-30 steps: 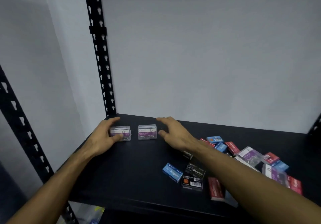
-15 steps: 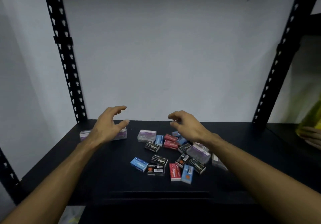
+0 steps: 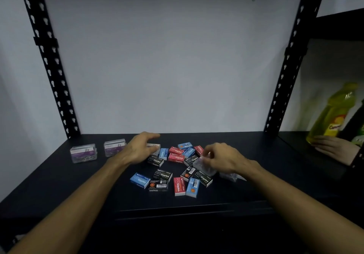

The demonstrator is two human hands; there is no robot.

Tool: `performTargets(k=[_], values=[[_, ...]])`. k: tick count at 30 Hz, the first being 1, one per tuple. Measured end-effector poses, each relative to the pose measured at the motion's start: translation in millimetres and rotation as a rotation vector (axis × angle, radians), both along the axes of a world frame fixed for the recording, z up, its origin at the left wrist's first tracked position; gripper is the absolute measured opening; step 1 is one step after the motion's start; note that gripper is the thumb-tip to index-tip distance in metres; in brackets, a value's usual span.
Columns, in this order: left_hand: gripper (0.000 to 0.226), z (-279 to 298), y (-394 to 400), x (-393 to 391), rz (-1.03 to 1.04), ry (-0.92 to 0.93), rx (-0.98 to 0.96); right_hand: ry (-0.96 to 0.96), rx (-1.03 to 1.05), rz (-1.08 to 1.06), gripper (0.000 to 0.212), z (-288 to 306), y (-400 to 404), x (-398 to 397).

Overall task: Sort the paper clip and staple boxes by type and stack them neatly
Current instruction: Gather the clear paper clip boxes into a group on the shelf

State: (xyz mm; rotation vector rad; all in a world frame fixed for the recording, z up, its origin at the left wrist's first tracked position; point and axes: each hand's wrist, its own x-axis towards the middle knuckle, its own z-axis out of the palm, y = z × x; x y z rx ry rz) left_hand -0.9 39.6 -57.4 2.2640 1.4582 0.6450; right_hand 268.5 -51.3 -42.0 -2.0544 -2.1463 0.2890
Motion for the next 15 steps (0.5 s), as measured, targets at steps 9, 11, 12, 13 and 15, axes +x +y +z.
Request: performTargets(k=[9,11,12,13,15], values=[[0.052,-15,10,9,-0.016,0.129,-0.096,-0.281,-0.026,0.057,0.063,-4,6,-6],[0.053,-16,13,10,-0.007,0.145,-0.085,-0.249,-0.046,0.053,0.062,-5,9,-8],[0.054,-17,15,10,0.000,0.153,-0.086,-0.226,-0.061,0.048,0.062,-5,12,-8],[0.055,-17,16,9,0.008,0.160,-0.089,-0.198,-0.079,0.040,0.064,-6,14,-8],[0.058,-19,19,7,0.023,0.164,-0.093,-0.121,-0.112,0.023,0.070,-8,18,-7]])
